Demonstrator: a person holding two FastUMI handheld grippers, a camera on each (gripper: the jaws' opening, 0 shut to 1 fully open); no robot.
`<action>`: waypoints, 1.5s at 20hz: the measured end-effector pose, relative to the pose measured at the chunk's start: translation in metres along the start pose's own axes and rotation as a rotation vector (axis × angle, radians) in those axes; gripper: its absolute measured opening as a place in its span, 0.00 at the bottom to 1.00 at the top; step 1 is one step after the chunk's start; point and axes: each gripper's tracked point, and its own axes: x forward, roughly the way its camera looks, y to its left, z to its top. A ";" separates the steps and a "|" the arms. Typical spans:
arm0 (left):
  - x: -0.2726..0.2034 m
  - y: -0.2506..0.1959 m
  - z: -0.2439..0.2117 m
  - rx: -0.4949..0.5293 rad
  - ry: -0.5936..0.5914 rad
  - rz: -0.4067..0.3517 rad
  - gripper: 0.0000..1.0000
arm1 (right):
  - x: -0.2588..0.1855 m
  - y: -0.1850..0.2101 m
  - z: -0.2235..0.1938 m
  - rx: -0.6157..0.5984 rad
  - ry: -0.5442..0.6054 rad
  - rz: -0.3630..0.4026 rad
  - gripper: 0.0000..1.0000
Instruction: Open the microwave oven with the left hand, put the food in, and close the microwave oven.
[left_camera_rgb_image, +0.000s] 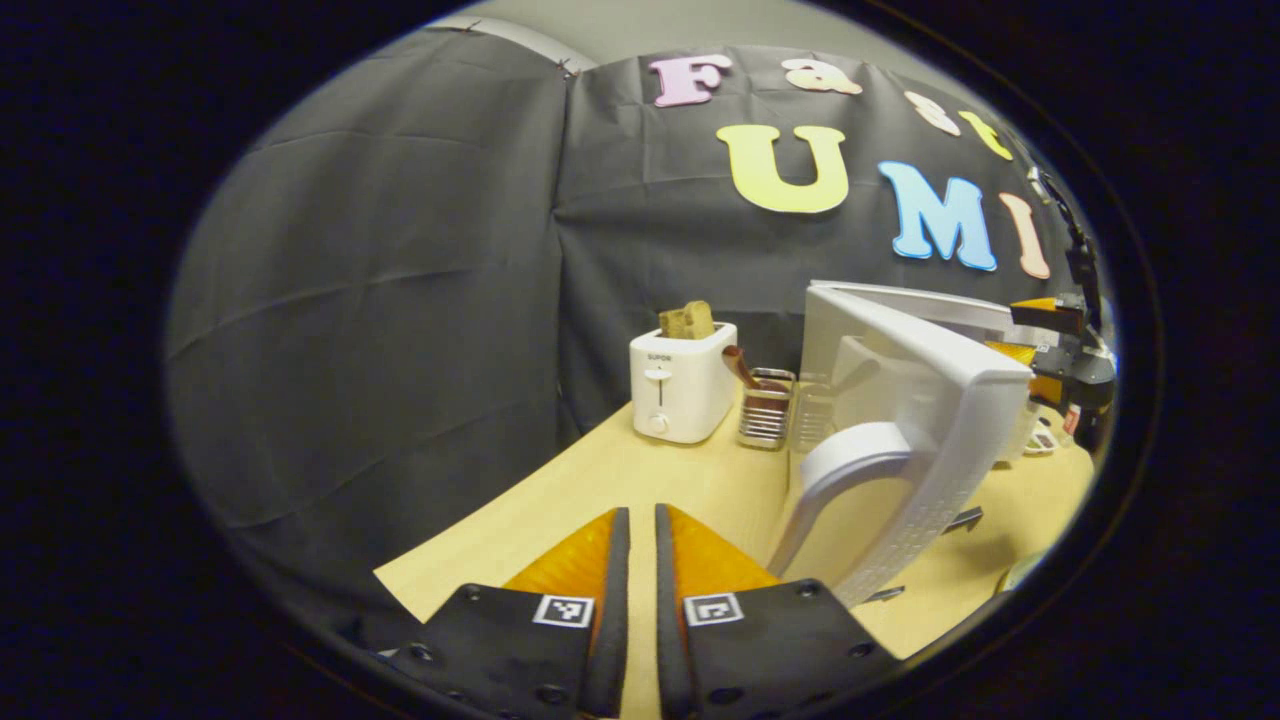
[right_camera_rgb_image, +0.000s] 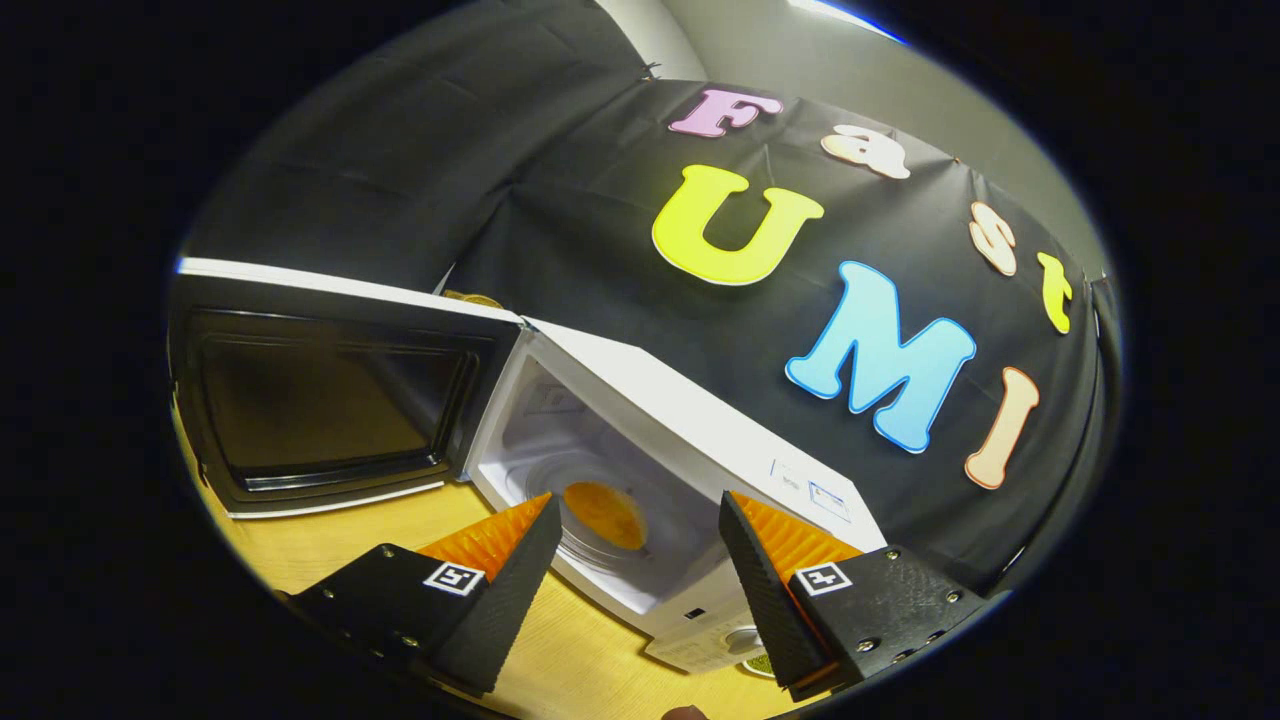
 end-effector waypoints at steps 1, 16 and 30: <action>0.005 -0.010 0.000 -0.004 0.008 -0.039 0.14 | -0.006 -0.002 -0.001 0.010 0.003 -0.001 0.97; -0.025 -0.156 0.038 0.071 -0.055 -0.343 0.04 | -0.098 -0.050 -0.013 0.091 0.027 -0.081 0.97; -0.018 -0.271 0.079 0.144 -0.117 -0.609 0.08 | -0.142 -0.100 -0.033 0.131 0.093 -0.219 0.97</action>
